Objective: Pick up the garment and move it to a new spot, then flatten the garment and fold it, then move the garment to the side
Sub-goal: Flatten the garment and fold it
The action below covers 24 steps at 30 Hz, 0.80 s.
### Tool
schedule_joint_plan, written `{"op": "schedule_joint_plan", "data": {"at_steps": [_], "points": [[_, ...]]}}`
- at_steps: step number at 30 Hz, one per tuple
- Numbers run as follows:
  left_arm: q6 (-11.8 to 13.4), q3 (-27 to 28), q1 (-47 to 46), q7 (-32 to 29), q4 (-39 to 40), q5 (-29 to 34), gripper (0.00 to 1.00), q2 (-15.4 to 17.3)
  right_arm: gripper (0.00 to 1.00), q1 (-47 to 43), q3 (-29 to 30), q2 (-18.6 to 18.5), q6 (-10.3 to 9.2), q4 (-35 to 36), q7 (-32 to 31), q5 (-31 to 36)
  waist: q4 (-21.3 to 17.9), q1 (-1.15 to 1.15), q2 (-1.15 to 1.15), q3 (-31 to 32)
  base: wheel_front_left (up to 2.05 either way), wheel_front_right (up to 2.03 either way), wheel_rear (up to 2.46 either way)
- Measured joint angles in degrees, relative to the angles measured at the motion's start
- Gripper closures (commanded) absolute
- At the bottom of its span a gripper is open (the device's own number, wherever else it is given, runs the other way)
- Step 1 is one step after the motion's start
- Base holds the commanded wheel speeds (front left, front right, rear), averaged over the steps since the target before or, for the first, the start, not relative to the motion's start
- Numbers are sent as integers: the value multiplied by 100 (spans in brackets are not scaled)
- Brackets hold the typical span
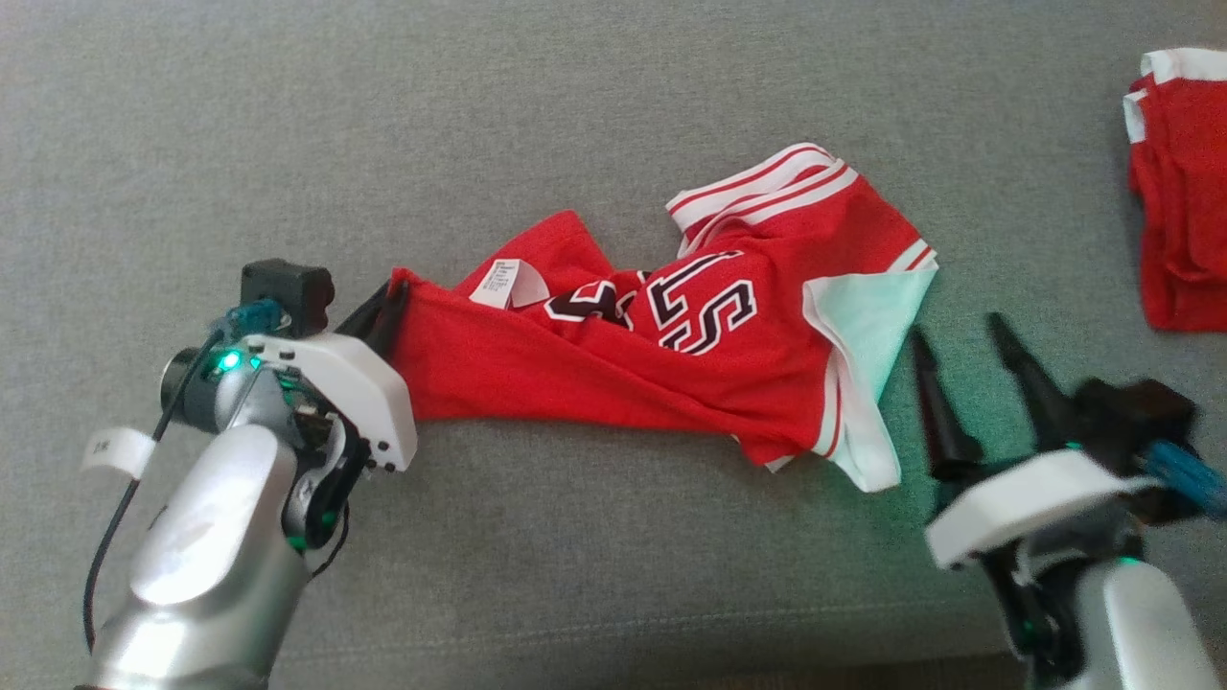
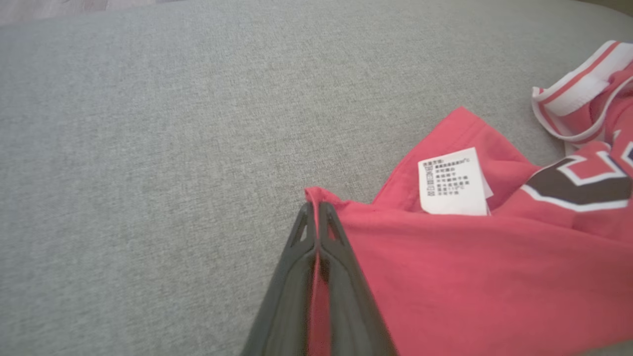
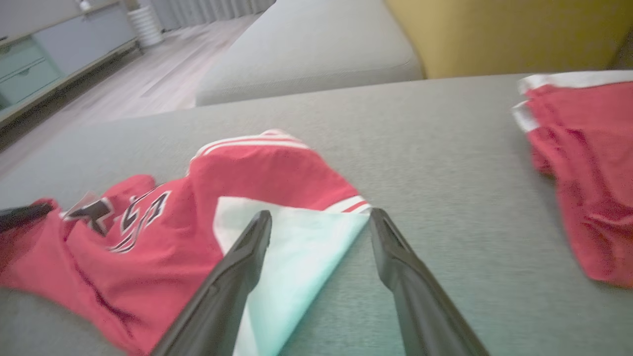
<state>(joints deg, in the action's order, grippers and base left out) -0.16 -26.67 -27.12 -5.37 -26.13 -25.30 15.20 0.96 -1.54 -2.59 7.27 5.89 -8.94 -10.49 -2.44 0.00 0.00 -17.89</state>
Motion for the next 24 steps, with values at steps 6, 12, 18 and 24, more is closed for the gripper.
{"op": "schedule_joint_plan", "data": {"at_steps": [6, 12, 18, 24], "points": [[42, -18, 10, 49, 189, 0, 100, -4, 0, 511, -693, -233, 0, -42, -783, 40, 110, 0, 0, -39, 0, 0, 0], [51, -42, 12, 102, 234, 0, 100, -65, 0, 705, -967, -491, 0, -305, -1345, 41, 252, 0, 0, -102, 0, 0, 0], [51, -52, 12, 164, 255, -15, 100, -79, 8, 962, -1056, -577, 0, -497, -1627, 108, 327, 0, 0, -178, 0, 0, 0], [68, -54, 11, 393, 303, -16, 100, -99, 100, 1033, -733, -533, 0, -668, -1551, 124, 386, 0, 0, -231, 0, 0, 0]]}}
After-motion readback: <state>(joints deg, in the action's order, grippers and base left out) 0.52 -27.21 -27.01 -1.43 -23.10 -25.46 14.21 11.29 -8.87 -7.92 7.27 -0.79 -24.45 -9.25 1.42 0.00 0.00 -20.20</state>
